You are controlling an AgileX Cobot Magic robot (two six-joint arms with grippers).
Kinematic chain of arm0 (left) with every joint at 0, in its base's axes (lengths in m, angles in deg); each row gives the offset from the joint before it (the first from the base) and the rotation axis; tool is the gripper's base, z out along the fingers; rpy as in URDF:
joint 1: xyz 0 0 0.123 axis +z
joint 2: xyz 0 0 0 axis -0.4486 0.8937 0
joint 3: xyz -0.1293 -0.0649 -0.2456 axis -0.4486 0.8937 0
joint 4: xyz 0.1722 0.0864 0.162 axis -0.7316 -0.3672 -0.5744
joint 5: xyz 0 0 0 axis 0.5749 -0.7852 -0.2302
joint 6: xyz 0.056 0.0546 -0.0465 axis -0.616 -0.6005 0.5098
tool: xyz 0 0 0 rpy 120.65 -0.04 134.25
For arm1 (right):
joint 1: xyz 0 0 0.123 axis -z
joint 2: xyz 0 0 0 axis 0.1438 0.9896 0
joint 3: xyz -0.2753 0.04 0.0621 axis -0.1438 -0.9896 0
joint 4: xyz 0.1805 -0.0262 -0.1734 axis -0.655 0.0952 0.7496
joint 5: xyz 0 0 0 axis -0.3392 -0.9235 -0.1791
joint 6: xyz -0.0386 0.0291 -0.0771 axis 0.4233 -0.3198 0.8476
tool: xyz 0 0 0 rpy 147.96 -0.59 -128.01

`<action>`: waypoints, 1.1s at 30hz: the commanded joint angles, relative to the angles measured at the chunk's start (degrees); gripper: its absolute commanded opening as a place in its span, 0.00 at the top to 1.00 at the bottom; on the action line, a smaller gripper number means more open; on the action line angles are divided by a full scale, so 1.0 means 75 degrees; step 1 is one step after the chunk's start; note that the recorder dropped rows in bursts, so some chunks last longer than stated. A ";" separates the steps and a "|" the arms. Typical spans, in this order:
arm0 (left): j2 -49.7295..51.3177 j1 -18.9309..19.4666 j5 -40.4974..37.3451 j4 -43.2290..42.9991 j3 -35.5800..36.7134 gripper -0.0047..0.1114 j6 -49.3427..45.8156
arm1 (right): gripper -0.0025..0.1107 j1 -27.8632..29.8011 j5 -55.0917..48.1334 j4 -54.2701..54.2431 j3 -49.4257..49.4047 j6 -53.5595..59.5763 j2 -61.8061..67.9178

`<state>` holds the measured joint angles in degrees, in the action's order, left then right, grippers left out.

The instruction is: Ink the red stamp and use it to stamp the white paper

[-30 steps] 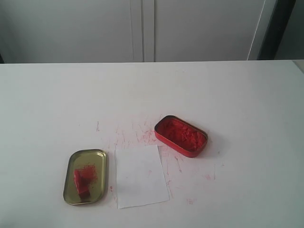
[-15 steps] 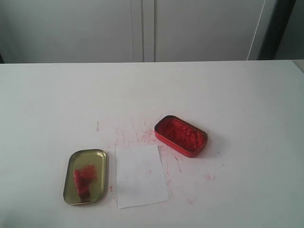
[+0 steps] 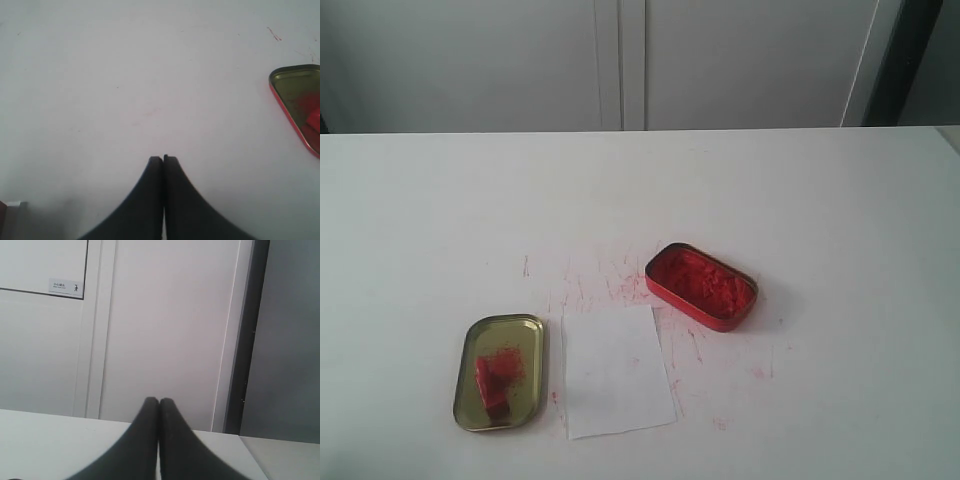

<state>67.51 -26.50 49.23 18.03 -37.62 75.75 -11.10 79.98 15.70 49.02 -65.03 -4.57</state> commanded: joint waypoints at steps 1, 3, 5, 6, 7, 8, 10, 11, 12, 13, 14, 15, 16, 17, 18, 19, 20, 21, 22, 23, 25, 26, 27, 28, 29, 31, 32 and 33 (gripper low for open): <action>-0.0029 -0.0021 -0.0065 -0.0040 0.0051 0.96 0.0007 | 0.98 -0.0007 -0.0001 0.0000 -0.0036 0.0017 -0.0031; -0.0029 -0.0021 -0.0065 -0.0040 0.0051 0.96 0.0007 | 0.98 -0.0007 -0.0362 0.0000 0.0081 0.0017 -0.0031; -0.0029 -0.0021 -0.0065 -0.0040 0.0051 0.96 0.0007 | 0.98 -0.0007 -0.0812 0.0000 0.0297 0.0017 -0.0031; -0.0029 -0.0021 -0.0065 -0.0040 0.0051 0.96 0.0007 | 0.98 -0.0007 -0.1133 0.0000 0.0441 0.0017 -0.0031; -0.0029 -0.0021 -0.0065 -0.0040 0.0051 0.96 0.0007 | 0.98 -0.0007 -0.1445 -0.0045 0.0589 0.0017 -0.0031; -0.0029 -0.0021 -0.0065 -0.0040 0.0051 0.96 0.0007 | 0.98 -0.0007 -0.1722 -0.0045 0.0728 0.0017 -0.0031; -0.0029 -0.0021 -0.0065 -0.0040 0.0051 0.96 0.0007 | 0.98 -0.0007 -0.2119 -0.0045 0.0985 -0.0062 -0.0031; -0.0029 -0.0021 -0.0065 -0.0040 0.0051 0.96 0.0007 | 0.98 -0.0007 -0.2247 -0.0045 0.1099 -0.0192 -0.0031; -0.0029 -0.0021 -0.0065 -0.0040 0.0051 0.96 0.0007 | 0.98 -0.0007 -0.2305 -0.0045 0.1175 -0.0350 -0.0031; -0.0029 -0.0021 -0.0065 -0.0040 0.0051 0.96 0.0007 | 0.98 -0.0007 -0.2386 -0.0045 0.1265 -0.0553 -0.0031; -0.0029 -0.0021 -0.0065 -0.0040 0.0051 0.96 0.0007 | 0.98 -0.0007 -0.2461 -0.0045 0.1342 -0.0715 -0.0031; -0.0029 -0.0021 -0.0065 -0.0040 0.0051 0.96 0.0007 | 0.98 -0.0007 -0.2536 -0.0045 0.1388 -0.0837 -0.0031; -0.0029 -0.0021 -0.0065 -0.0040 0.0051 0.96 0.0007 | 0.98 -0.0007 -0.2580 -0.0045 0.1457 -0.0956 -0.0031; -0.0029 -0.0021 -0.0065 -0.0040 0.0051 0.96 0.0007 | 0.98 -0.0007 -0.2663 -0.0045 0.1498 -0.1011 -0.0031; -0.0029 -0.0021 -0.0065 -0.0040 0.0051 0.96 0.0007 | 0.98 -0.0007 -0.2750 -0.0045 0.1562 -0.1027 -0.0014; -0.0029 -0.0021 -0.0065 -0.0040 0.0051 0.96 0.0007 | 0.98 -0.0007 -0.2869 -0.0045 0.1602 -0.1048 0.0090; -0.0029 -0.0021 -0.0065 -0.0040 0.0051 0.96 0.0007 | 0.98 -0.0007 -0.2997 -0.0045 0.1674 -0.1048 0.0213; -0.0029 -0.0021 -0.0065 -0.0040 0.0051 0.96 0.0007 | 0.98 -0.0007 -0.3095 -0.0045 0.1725 -0.1048 0.0342; -0.0029 -0.0021 -0.0065 -0.0040 0.0051 0.96 0.0007 | 0.98 -0.0007 -0.3199 -0.0045 0.1808 -0.1048 0.0467; -0.0029 -0.0021 -0.0065 -0.0040 0.0051 0.96 0.0007 | 0.98 -0.0007 -0.3302 -0.0045 0.1869 -0.1048 0.0601; -0.0029 -0.0021 -0.0065 -0.0040 0.0051 0.96 0.0007 | 0.98 -0.0007 -0.3534 -0.0045 0.2041 -0.1048 0.0880; -0.0029 -0.0021 -0.0065 -0.0040 0.0051 0.96 0.0007 | 0.98 -0.0007 -0.3631 -0.0045 0.2121 -0.1048 0.0994; -0.0029 -0.0021 -0.0065 -0.0040 0.0051 0.96 0.0007 | 0.98 -0.0007 -0.3777 -0.0045 0.2228 -0.1048 0.1138; -0.0029 -0.0021 -0.0065 -0.0040 0.0051 0.96 0.0007 | 0.98 -0.0007 -0.3927 -0.0045 0.2346 -0.1048 0.1281; -0.0029 -0.0021 -0.0065 -0.0040 0.0051 0.96 0.0007 | 0.98 -0.0007 -0.4052 -0.0086 0.2467 -0.1048 0.1398; -0.0029 -0.0021 -0.0065 -0.0040 0.0051 0.96 0.0007 | 0.98 -0.0007 -0.4344 -0.0084 0.2704 -0.1048 0.1693; -0.0029 -0.0021 -0.0065 -0.0040 0.0051 0.96 0.0007 | 0.98 -0.0007 -0.4453 -0.0084 0.2790 -0.1048 0.1834; -0.0029 -0.0021 -0.0065 -0.0040 0.0051 0.96 0.0007 | 0.98 -0.0007 -0.4559 -0.0084 0.2898 -0.1048 0.1977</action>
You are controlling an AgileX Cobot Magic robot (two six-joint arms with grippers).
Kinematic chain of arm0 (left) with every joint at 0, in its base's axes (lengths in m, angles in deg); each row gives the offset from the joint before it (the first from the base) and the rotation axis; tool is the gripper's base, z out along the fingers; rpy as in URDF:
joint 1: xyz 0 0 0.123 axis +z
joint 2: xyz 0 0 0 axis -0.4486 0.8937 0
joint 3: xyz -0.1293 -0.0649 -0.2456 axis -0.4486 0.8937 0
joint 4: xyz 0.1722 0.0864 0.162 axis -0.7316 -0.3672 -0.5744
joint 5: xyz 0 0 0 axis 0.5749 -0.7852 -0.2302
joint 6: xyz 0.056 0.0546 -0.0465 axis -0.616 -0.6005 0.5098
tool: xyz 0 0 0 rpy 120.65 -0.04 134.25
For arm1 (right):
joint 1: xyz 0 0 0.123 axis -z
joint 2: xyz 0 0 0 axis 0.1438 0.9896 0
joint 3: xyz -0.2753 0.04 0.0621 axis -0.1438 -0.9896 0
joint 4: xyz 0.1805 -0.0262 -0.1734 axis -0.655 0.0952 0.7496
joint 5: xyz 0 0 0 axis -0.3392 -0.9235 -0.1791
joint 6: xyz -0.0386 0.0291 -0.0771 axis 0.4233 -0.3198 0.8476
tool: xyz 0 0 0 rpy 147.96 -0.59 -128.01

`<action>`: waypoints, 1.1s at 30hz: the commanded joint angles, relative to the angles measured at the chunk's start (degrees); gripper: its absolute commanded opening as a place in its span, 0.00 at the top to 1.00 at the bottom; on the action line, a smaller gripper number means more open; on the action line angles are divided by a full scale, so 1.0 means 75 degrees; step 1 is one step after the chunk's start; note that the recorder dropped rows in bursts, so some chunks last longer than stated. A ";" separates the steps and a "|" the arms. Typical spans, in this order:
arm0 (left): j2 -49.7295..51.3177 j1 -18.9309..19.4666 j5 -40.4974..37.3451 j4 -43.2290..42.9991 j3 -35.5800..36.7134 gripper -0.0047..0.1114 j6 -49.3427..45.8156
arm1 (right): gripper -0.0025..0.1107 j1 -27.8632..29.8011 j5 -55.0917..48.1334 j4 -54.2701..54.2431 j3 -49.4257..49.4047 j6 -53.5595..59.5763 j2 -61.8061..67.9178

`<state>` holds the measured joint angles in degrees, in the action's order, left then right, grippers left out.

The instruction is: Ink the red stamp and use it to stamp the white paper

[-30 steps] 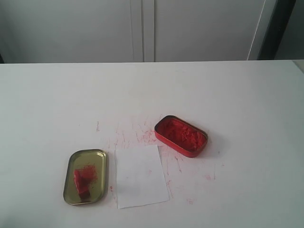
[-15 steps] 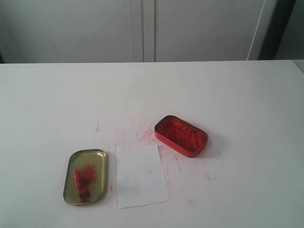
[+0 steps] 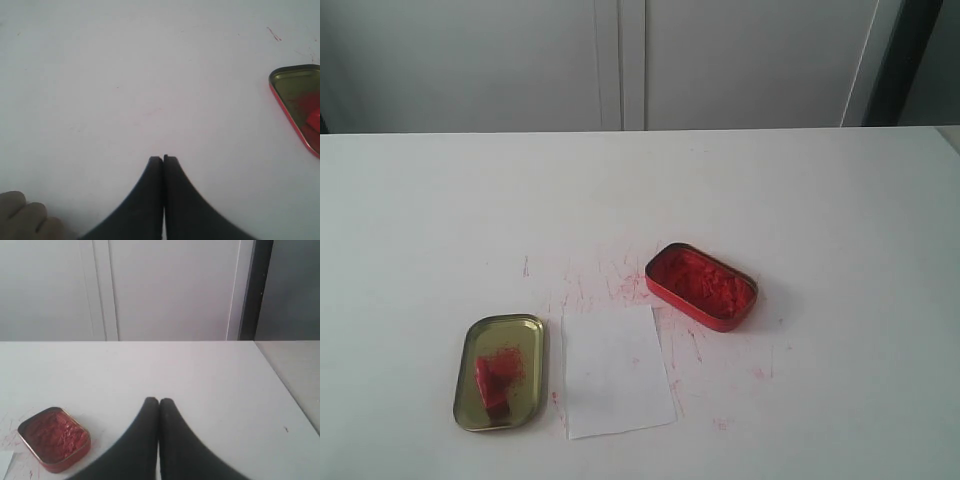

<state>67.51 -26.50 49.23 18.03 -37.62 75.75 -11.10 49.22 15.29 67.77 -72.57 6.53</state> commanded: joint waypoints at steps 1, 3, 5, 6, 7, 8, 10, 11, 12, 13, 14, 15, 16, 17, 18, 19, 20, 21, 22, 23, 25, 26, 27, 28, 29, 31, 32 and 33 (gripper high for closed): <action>-0.0029 -0.0021 -0.0065 -0.0040 0.0051 0.96 0.0007 | 0.98 -0.0007 -0.0578 -0.0030 0.0507 -0.0041 0.0639; -0.0029 -0.0021 -0.0065 -0.0040 0.0051 0.96 0.0007 | 0.98 -0.0007 -0.0836 -0.0030 0.0697 -0.0041 0.0896; -0.0029 -0.0021 -0.0065 -0.0040 0.0051 0.96 0.0007 | 0.98 -0.0007 -0.1150 -0.0030 0.0894 -0.0041 0.1164; -0.0029 -0.0021 -0.0065 -0.0040 0.0051 0.96 0.0007 | 0.98 -0.0007 -0.1315 -0.0030 0.0995 -0.0041 0.1316; -0.0029 -0.0021 -0.0065 -0.0040 0.0051 0.96 0.0007 | 0.98 -0.0007 -0.1484 -0.0030 0.1094 -0.0041 0.1469; -0.0029 -0.0021 -0.0065 -0.0040 0.0051 0.96 0.0007 | 0.98 -0.0007 -0.1636 -0.0016 0.1195 -0.0041 0.1589; -0.0029 -0.0021 -0.0065 -0.0040 0.0051 0.96 0.0007 | 0.98 -0.0007 -0.1982 -0.0016 0.1393 -0.0041 0.1886; -0.0029 -0.0021 -0.0065 -0.0040 0.0051 0.96 0.0007 | 0.98 -0.0007 -0.2115 -0.0016 0.1462 -0.0041 0.2040; -0.0029 -0.0021 -0.0065 -0.0040 0.0051 0.96 0.0007 | 0.98 -0.0007 -0.2266 -0.0016 0.1539 -0.0041 0.2192; -0.0029 -0.0021 -0.0065 -0.0040 0.0051 0.96 0.0007 | 0.98 -0.0007 -0.2434 -0.0016 0.1611 -0.0041 0.2344; -0.0029 -0.0021 -0.0065 -0.0040 0.0051 0.96 0.0007 | 0.98 -0.0007 -0.2601 -0.0031 0.1671 -0.0041 0.2494; -0.0029 -0.0021 -0.0065 -0.0040 0.0051 0.96 0.0007 | 0.98 -0.0007 -0.2713 -0.0031 0.1726 -0.0041 0.2612; -0.0029 -0.0021 -0.0065 -0.0040 0.0051 0.96 0.0007 | 0.98 -0.0007 -0.2851 -0.0031 0.1802 -0.0041 0.2764; -0.0029 -0.0021 -0.0065 -0.0040 0.0051 0.96 0.0007 | 0.98 -0.0007 -0.2997 -0.0048 0.1868 -0.0041 0.2907; -0.0029 -0.0021 -0.0065 -0.0040 0.0051 0.96 0.0007 | 0.98 -0.0007 -0.3105 -0.0079 0.1939 -0.0041 0.3019; -0.0029 -0.0021 -0.0065 -0.0040 0.0051 0.96 0.0007 | 0.98 -0.0007 -0.3225 -0.0133 0.2015 -0.0005 0.3167; -0.0029 -0.0021 -0.0065 -0.0040 0.0051 0.96 0.0007 | 0.98 -0.0007 -0.3348 -0.0192 0.2095 0.0070 0.3322; -0.0029 -0.0021 -0.0065 -0.0040 0.0051 0.96 0.0007 | 0.98 -0.0007 -0.3462 -0.0232 0.2147 0.0086 0.3479; -0.0029 -0.0021 -0.0065 -0.0040 0.0051 0.96 0.0007 | 0.98 -0.0007 -0.3564 -0.0352 0.2202 0.0103 0.3635; -0.0029 -0.0021 -0.0065 -0.0040 0.0051 0.96 0.0007 | 0.98 -0.0007 -0.3652 -0.0370 0.2268 0.0103 0.3788; -0.0029 -0.0021 -0.0065 -0.0040 0.0051 0.96 0.0007 | 0.98 -0.0007 -0.3767 -0.0370 0.2338 0.0103 0.4076; -0.0029 -0.0021 -0.0065 -0.0040 0.0051 0.96 0.0007 | 0.98 -0.0007 -0.3768 -0.0370 0.2372 0.0103 0.4230; -0.0029 -0.0021 -0.0065 -0.0040 0.0051 0.96 0.0007 | 0.98 -0.0007 -0.3768 -0.0370 0.2388 0.0103 0.4329; -0.0029 -0.0021 -0.0065 -0.0040 0.0051 0.96 0.0007 | 0.98 -0.0007 -0.3768 -0.0370 0.2389 0.0103 0.4459; -0.0029 -0.0021 -0.0065 -0.0040 0.0051 0.96 0.0007 | 0.98 -0.0007 -0.3755 -0.0370 0.2389 0.0103 0.4521; -0.0029 -0.0021 -0.0065 -0.0040 0.0051 0.96 0.0007 | 0.98 -0.0007 -0.3755 -0.0370 0.2389 0.0103 0.4571; -0.0029 -0.0021 -0.0065 -0.0040 0.0051 0.96 0.0007 | 0.98 -0.0007 -0.3739 -0.0354 0.2389 0.0103 0.4562; -0.0029 -0.0021 -0.0065 -0.0040 0.0051 0.96 0.0007 | 0.98 -0.0007 -0.3739 -0.0354 0.2389 0.0103 0.4562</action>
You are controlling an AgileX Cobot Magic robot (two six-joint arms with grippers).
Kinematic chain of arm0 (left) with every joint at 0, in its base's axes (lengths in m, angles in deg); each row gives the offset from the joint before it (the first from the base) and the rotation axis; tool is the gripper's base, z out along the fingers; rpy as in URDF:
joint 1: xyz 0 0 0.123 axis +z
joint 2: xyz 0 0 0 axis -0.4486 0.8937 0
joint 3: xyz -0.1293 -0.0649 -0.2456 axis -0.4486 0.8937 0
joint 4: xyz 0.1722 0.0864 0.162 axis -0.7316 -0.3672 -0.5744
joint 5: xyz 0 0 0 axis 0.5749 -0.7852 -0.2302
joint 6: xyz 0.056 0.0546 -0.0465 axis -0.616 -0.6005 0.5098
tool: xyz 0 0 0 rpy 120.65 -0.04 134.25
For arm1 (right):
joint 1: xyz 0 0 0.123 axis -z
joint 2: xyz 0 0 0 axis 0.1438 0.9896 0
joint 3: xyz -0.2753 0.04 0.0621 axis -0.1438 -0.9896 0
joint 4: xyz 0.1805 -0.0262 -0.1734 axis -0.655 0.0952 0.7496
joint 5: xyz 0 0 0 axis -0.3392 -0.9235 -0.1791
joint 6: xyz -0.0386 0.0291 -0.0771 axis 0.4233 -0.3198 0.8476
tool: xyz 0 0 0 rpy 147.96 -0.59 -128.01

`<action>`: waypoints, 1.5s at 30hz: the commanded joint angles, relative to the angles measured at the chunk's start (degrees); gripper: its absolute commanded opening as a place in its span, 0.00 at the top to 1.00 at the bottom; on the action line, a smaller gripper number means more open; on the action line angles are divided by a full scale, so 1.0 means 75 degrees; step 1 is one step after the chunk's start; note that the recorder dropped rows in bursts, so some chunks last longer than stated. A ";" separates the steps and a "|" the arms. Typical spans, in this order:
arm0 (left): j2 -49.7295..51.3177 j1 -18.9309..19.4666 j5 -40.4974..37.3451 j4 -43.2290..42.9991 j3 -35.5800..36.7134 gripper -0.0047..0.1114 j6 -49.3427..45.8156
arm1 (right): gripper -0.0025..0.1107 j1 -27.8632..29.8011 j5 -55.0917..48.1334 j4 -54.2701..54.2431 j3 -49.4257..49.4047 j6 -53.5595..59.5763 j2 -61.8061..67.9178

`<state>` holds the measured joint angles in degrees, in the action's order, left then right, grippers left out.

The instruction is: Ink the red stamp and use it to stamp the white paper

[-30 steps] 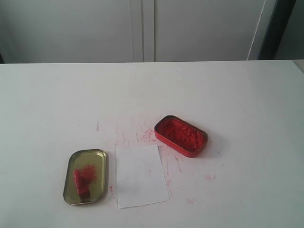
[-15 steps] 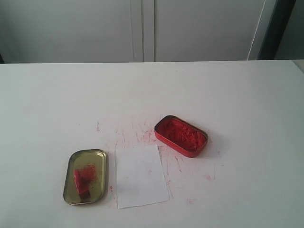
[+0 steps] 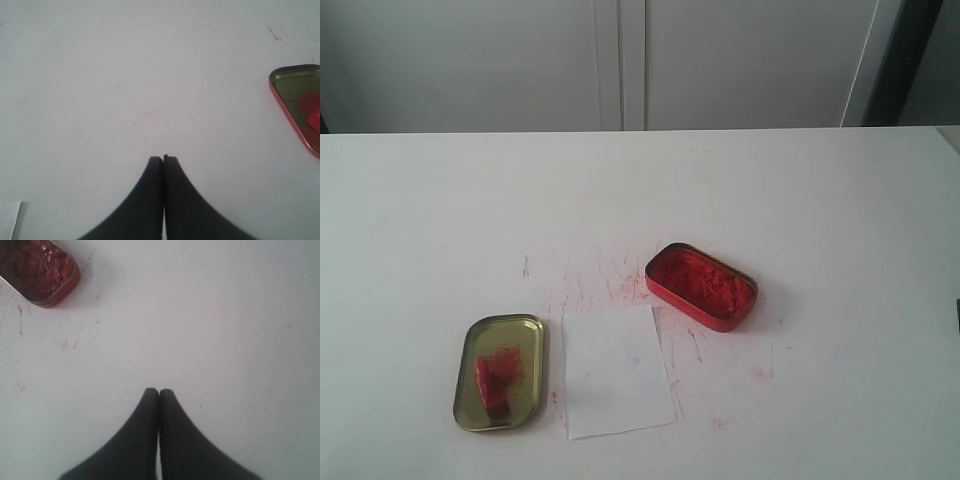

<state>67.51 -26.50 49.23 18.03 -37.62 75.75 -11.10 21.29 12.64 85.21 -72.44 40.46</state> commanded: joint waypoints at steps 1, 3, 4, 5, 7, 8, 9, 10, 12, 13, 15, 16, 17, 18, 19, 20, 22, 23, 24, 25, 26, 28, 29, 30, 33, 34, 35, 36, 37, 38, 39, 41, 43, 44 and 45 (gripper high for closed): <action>-0.0029 -0.0021 -0.0065 -0.0040 0.0051 0.96 0.0007 | 0.98 -0.0007 -0.0015 0.0000 0.0063 0.0086 0.0037; -0.0029 -0.0021 -0.0065 -0.0040 0.0051 0.96 0.0007 | 0.98 -0.0007 -0.0015 0.0000 0.0063 0.0071 0.0021; -0.0029 -0.0021 -0.0065 -0.0040 0.0051 0.96 0.0007 | 0.98 -0.0007 -0.0015 0.0000 0.0050 0.0071 0.0021; -0.0029 -0.0021 -0.0065 -0.0040 0.0051 0.96 0.0007 | 0.98 -0.0007 -0.0015 -0.0016 0.0050 0.0056 0.0021; -0.0029 -0.0021 -0.0065 -0.0040 0.0051 0.96 0.0007 | 0.98 -0.0007 -0.0015 -0.0016 0.0050 -0.0002 0.0021; -0.0029 -0.0021 -0.0065 -0.0040 0.0051 0.96 0.0007 | 0.98 -0.0007 -0.0015 -0.0016 0.0050 -0.0002 0.0021; -0.0029 -0.0021 -0.0065 -0.0040 0.0051 0.96 0.0007 | 0.98 -0.0007 -0.0015 -0.0016 0.0050 -0.0002 0.0021; -0.0029 -0.0021 -0.0065 -0.0040 0.0051 0.96 0.0007 | 0.98 -0.0007 -0.0015 -0.0054 0.0050 -0.0001 0.0021; -0.0029 -0.0021 -0.0065 -0.0040 0.0051 0.96 0.0007 | 0.98 -0.0007 -0.0031 -0.0177 0.0050 -0.0001 0.0102; -0.0029 -0.0021 -0.0065 -0.0040 0.0051 0.96 0.0007 | 0.98 -0.0007 -0.0044 -0.0207 0.0050 -0.0001 0.0164; -0.0029 -0.0021 -0.0065 -0.0040 0.0051 0.96 0.0007 | 0.98 -0.0007 -0.0129 -0.0221 0.0064 -0.0001 0.0354; -0.0029 -0.0021 -0.0065 -0.0040 0.0051 0.96 0.0007 | 0.98 -0.0007 -0.0167 -0.0221 0.0064 -0.0001 0.0444; -0.0029 -0.0021 -0.0065 -0.0040 0.0051 0.96 0.0007 | 0.98 -0.0007 -0.0210 -0.0290 0.0064 -0.0001 0.0570; -0.0029 -0.0021 -0.0065 -0.0040 0.0051 0.96 0.0007 | 0.98 -0.0007 -0.0240 -0.0328 0.0064 -0.0001 0.0708; -0.0029 -0.0021 -0.0065 -0.0040 0.0051 0.96 0.0007 | 0.98 -0.0007 -0.0240 -0.0367 0.0064 -0.0001 0.0847; -0.0029 -0.0021 -0.0065 -0.0040 0.0051 0.96 0.0007 | 0.98 -0.0007 -0.0240 -0.0398 0.0064 -0.0001 0.0986; -0.0029 -0.0021 -0.0065 -0.0040 0.0051 0.96 0.0007 | 0.98 -0.0007 -0.0289 -0.0425 0.0142 0.0014 0.1232; -0.0029 -0.0021 -0.0065 -0.0040 0.0051 0.96 0.0007 | 0.98 -0.0007 -0.0332 -0.0425 0.0209 0.0014 0.1386; -0.0029 -0.0021 -0.0065 -0.0040 0.0051 0.96 0.0007 | 0.98 -0.0007 -0.0348 -0.0491 0.0311 0.0014 0.1576; -0.0029 -0.0021 -0.0065 -0.0040 0.0051 0.96 0.0007 | 0.98 -0.0007 -0.0348 -0.0542 0.0380 0.0014 0.1707; -0.0029 -0.0021 -0.0065 -0.0040 0.0051 0.96 0.0007 | 0.98 -0.0007 -0.0348 -0.0634 0.0497 0.0031 0.1907; -0.0029 -0.0021 -0.0065 -0.0040 0.0051 0.96 0.0007 | 0.98 -0.0007 -0.0388 -0.0713 0.0673 0.0048 0.2184; -0.0029 -0.0021 -0.0065 -0.0040 0.0051 0.96 0.0007 | 0.98 -0.0007 -0.0405 -0.0713 0.0738 0.0048 0.2322; -0.0029 -0.0021 -0.0065 -0.0040 0.0051 0.96 0.0007 | 0.98 -0.0020 -0.0416 -0.0729 0.0834 0.0048 0.2479; -0.0029 -0.0021 -0.0065 -0.0040 0.0051 0.96 0.0007 | 0.98 -0.0267 -0.0423 -0.0729 0.0989 0.0048 0.2770; -0.0029 -0.0021 -0.0065 -0.0040 0.0051 0.96 0.0007 | 0.98 -0.0548 -0.0408 -0.0729 0.1099 0.0032 0.2951; -0.0029 -0.0021 -0.0065 -0.0040 0.0051 0.96 0.0007 | 0.98 -0.0666 -0.0408 -0.0729 0.1164 -0.0017 0.3023; -0.0029 -0.0021 -0.0065 -0.0040 0.0051 0.96 0.0007 | 0.98 -0.1038 -0.0361 -0.0729 0.1285 -0.0139 0.3272; -0.0029 -0.0021 -0.0065 -0.0040 0.0051 0.96 0.0007 | 0.98 -0.1256 -0.0361 -0.0729 0.1377 -0.0238 0.3423; -0.0029 -0.0021 -0.0065 -0.0040 0.0051 0.96 0.0007 | 0.98 -0.1477 -0.0361 -0.0714 0.1477 -0.0307 0.3569; -0.0029 -0.0021 -0.0065 -0.0040 0.0051 0.96 0.0007 | 0.98 -0.1706 -0.0349 -0.0693 0.1626 -0.0401 0.3714; -0.0029 -0.0021 -0.0065 -0.0040 0.0051 0.96 0.0007 | 0.98 -0.2051 -0.0349 -0.0693 0.1815 -0.0512 0.3954; -0.0029 -0.0021 -0.0065 -0.0040 0.0051 0.96 0.0007 | 0.98 -0.2607 -0.0349 -0.0667 0.2214 -0.0746 0.4376; -0.0029 -0.0021 -0.0065 -0.0040 0.0051 0.96 0.0007 | 0.98 -0.2764 -0.0349 -0.0648 0.2328 -0.0800 0.4493; -0.0029 -0.0021 -0.0065 -0.0040 0.0051 0.96 0.0007 | 0.98 -0.3065 -0.0349 -0.0648 0.2518 -0.0887 0.4703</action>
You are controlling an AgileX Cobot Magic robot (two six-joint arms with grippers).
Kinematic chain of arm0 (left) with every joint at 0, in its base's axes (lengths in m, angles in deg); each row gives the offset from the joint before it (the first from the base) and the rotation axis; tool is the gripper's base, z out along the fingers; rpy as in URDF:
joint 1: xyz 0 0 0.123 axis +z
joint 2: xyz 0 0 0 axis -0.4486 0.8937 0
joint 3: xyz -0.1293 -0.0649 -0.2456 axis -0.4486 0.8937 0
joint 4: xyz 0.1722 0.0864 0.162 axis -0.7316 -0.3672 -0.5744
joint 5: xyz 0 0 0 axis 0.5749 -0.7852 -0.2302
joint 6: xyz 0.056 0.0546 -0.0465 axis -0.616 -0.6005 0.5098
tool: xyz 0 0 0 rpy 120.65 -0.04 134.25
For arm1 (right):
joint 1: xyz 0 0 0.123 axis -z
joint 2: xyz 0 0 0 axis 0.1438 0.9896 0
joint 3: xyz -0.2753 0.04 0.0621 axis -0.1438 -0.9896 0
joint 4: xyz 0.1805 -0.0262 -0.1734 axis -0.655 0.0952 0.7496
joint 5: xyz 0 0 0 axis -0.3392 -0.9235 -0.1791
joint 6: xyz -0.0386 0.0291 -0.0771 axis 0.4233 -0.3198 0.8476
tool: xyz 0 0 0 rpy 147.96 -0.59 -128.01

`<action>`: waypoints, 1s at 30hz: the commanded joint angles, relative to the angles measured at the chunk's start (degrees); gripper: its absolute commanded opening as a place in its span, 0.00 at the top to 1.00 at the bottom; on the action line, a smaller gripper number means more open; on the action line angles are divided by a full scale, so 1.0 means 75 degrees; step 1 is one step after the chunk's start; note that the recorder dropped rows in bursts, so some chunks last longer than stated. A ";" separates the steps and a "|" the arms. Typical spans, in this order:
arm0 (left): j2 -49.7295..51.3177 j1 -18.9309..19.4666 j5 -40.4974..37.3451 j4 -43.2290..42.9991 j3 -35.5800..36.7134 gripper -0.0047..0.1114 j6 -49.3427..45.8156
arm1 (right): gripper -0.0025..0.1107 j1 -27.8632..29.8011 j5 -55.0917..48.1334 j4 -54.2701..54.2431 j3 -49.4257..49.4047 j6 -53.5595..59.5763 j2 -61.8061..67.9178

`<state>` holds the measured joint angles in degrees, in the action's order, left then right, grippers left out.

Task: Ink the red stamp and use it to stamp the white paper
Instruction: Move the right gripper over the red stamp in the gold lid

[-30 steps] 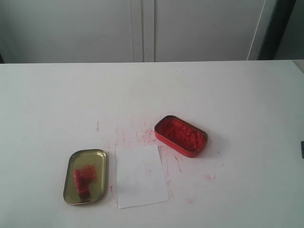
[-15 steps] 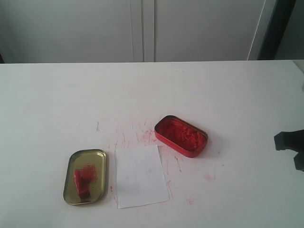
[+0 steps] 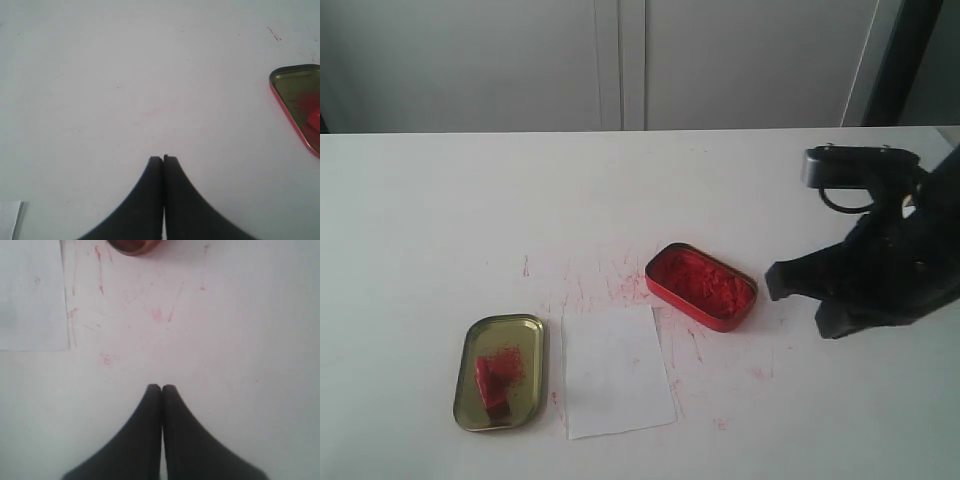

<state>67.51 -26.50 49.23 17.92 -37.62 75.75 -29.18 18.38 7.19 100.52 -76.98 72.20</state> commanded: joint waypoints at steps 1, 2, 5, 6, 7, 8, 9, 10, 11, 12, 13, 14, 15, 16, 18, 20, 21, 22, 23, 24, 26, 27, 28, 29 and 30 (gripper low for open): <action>-0.0029 -0.0021 -0.0065 -0.0025 0.0051 0.96 0.0007 | 0.98 -0.0796 0.0039 0.0079 0.0578 -0.0367 0.0585; -0.0029 -0.0021 -0.0065 -0.0025 0.0051 0.96 0.0007 | 0.98 -0.1037 0.0039 0.0093 0.0779 -0.0391 0.0809; -0.0029 -0.0021 -0.0065 -0.0025 0.0051 0.96 0.0007 | 0.98 -0.1536 0.0010 0.0109 0.1279 -0.0543 0.1352; -0.0029 -0.0021 -0.0065 -0.0025 0.0051 0.96 0.0007 | 0.98 -0.1805 0.0004 0.0164 0.1517 -0.0682 0.1603; -0.0029 -0.0021 -0.0065 -0.0025 0.0051 0.96 0.0007 | 0.98 -0.1948 -0.0024 0.0220 0.1660 -0.0761 0.1745; -0.0029 -0.0021 -0.0065 -0.0025 0.0051 0.96 0.0007 | 0.98 -0.2090 -0.0036 0.0284 0.1799 -0.0840 0.1888; -0.0029 -0.0021 -0.0065 -0.0025 0.0051 0.96 0.0007 | 0.98 -0.2207 -0.0054 0.0363 0.1909 -0.0924 0.1996; -0.0029 -0.0021 -0.0065 -0.0025 0.0051 0.96 0.0007 | 0.98 -0.2361 -0.0074 0.0467 0.2047 -0.1061 0.2134; -0.0029 -0.0021 -0.0065 -0.0025 0.0051 0.96 0.0007 | 0.98 -0.2508 -0.0121 0.0563 0.2197 -0.1157 0.2272; -0.0029 -0.0021 -0.0065 -0.0025 0.0051 0.96 0.0007 | 0.98 -0.2619 -0.0175 0.0618 0.2348 -0.1219 0.2384; -0.0029 -0.0021 -0.0065 -0.0025 0.0051 0.96 0.0007 | 0.98 -0.2751 -0.0216 0.0649 0.2491 -0.1238 0.2521; -0.0029 -0.0021 -0.0065 -0.0025 0.0051 0.96 0.0007 | 0.98 -0.2880 -0.0218 0.0649 0.2631 -0.1277 0.2651; -0.0029 -0.0021 -0.0065 -0.0025 0.0051 0.96 0.0007 | 0.98 -0.3007 -0.0235 0.0666 0.2741 -0.1366 0.2776; -0.0029 -0.0021 -0.0065 -0.0025 0.0051 0.96 0.0007 | 0.98 -0.3128 -0.0249 0.0727 0.2887 -0.1436 0.2902; -0.0029 -0.0021 -0.0065 -0.0025 0.0051 0.96 0.0007 | 0.98 -0.3353 -0.0356 0.0806 0.3159 -0.1570 0.3135; -0.0029 -0.0021 -0.0065 -0.0025 0.0051 0.96 0.0007 | 0.98 -0.3625 -0.0430 0.0824 0.3443 -0.1644 0.3384; -0.0029 -0.0021 -0.0065 -0.0025 0.0051 0.96 0.0007 | 0.98 -0.3737 -0.0470 0.0860 0.3604 -0.1707 0.3480; -0.0029 -0.0021 -0.0065 -0.0025 0.0051 0.96 0.0007 | 0.98 -0.3891 -0.0527 0.0995 0.3776 -0.1806 0.3604; -0.0029 -0.0021 -0.0065 -0.0025 0.0051 0.96 0.0007 | 0.98 -0.4042 -0.0598 0.1135 0.3947 -0.1930 0.3723; -0.0029 -0.0021 -0.0065 -0.0025 0.0051 0.96 0.0007 | 0.98 -0.4166 -0.0655 0.1297 0.4083 -0.2082 0.3849; -0.0029 -0.0021 -0.0065 -0.0025 0.0051 0.96 0.0007 | 0.98 -0.4443 -0.0767 0.1483 0.4427 -0.2271 0.4093; -0.0029 -0.0021 -0.0065 -0.0025 0.0051 0.96 0.0007 | 0.98 -0.4561 -0.0805 0.1527 0.4566 -0.2285 0.4194; -0.0029 -0.0021 -0.0065 -0.0025 0.0051 0.96 0.0007 | 0.98 -0.4665 -0.0860 0.1547 0.4741 -0.2366 0.4324; -0.0029 -0.0021 -0.0065 -0.0025 0.0051 0.96 0.0007 | 0.98 -0.4753 -0.0897 0.1547 0.4915 -0.2385 0.4460; -0.0029 -0.0021 -0.0065 -0.0025 0.0051 0.96 0.0007 | 0.98 -0.4817 -0.0917 0.1553 0.5047 -0.2385 0.4563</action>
<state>67.51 -26.50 49.23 17.81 -37.62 75.75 -63.70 12.57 17.53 135.47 -93.83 104.39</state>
